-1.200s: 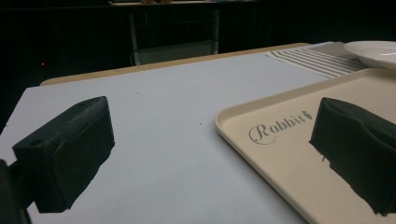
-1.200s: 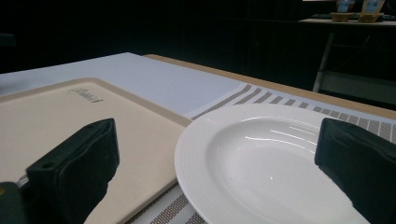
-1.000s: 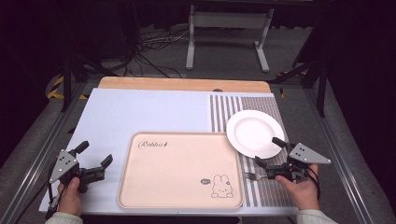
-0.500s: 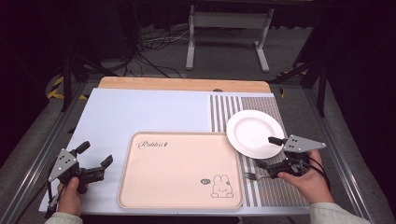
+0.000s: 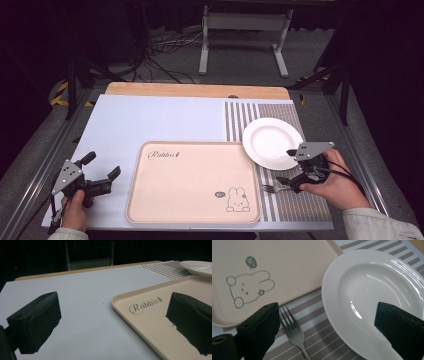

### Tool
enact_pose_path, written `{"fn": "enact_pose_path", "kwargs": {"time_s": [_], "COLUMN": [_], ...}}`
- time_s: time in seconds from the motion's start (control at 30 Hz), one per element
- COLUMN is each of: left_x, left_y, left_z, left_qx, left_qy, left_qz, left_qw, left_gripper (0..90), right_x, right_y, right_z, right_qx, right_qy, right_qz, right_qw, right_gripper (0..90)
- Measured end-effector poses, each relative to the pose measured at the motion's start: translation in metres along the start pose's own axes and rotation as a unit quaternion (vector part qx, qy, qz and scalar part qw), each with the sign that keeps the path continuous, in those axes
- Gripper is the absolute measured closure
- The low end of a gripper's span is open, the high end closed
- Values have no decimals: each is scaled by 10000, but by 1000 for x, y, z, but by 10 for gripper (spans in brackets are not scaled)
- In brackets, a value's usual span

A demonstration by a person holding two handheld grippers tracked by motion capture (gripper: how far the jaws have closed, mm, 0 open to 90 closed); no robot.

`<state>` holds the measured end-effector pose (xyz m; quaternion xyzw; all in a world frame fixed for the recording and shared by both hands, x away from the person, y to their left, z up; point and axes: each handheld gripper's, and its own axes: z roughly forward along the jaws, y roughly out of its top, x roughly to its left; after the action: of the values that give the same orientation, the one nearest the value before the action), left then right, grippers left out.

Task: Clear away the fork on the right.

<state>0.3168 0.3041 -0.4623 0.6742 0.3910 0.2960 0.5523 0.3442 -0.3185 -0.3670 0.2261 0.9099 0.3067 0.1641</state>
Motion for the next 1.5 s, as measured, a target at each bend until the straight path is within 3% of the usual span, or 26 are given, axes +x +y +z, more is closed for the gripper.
{"fn": "enact_pose_path", "kwargs": {"time_s": [0.3, 0.53, 0.77, 0.87, 0.93, 1.1, 1.17, 1.4, 1.5], "left_x": [-1, -1, 0, 0, 0, 0, 0, 0, 0], "left_y": [0, 0, 0, -1, -1, -1, -1, -1, -1], "left_z": [0, 0, 0, 0, 0, 0, 0, 0, 0], "left_qx": [22, -3, 14, 14, 15, 17, 19, 36, 20], "left_qy": [50, 49, 30, 24, 23, 22, 22, 12, -3], "left_qz": [34, 24, 21, 23, 17, 21, 23, 24, 31], "left_qw": [10000, 10000, 10000, 10000, 10000, 10000, 10000, 10000, 10000], "left_gripper": [3, 3, 3, 3, 3, 3, 3, 3, 3], "right_x": [-2, -3, -3, -2, -1, -1, -1, 0, 1], "right_y": [4, 6, 6, 4, 2, -2, -2, -2, -3], "right_z": [4, 11, 13, 16, 20, 25, 25, 27, 29], "right_qx": [553, 984, 1226, 1415, 1557, 1881, 1899, 2130, 2155], "right_qy": [202, 391, 576, 701, 817, 970, 995, 1149, 1199], "right_qz": [-470, -938, -987, -1024, -920, -989, -1015, -1120, -1120], "right_qw": [9972, 9899, 9859, 9821, 9801, 9723, 9715, 9638, 9626], "right_gripper": [129, 154, 173, 184, 184, 191, 198, 216, 218]}}
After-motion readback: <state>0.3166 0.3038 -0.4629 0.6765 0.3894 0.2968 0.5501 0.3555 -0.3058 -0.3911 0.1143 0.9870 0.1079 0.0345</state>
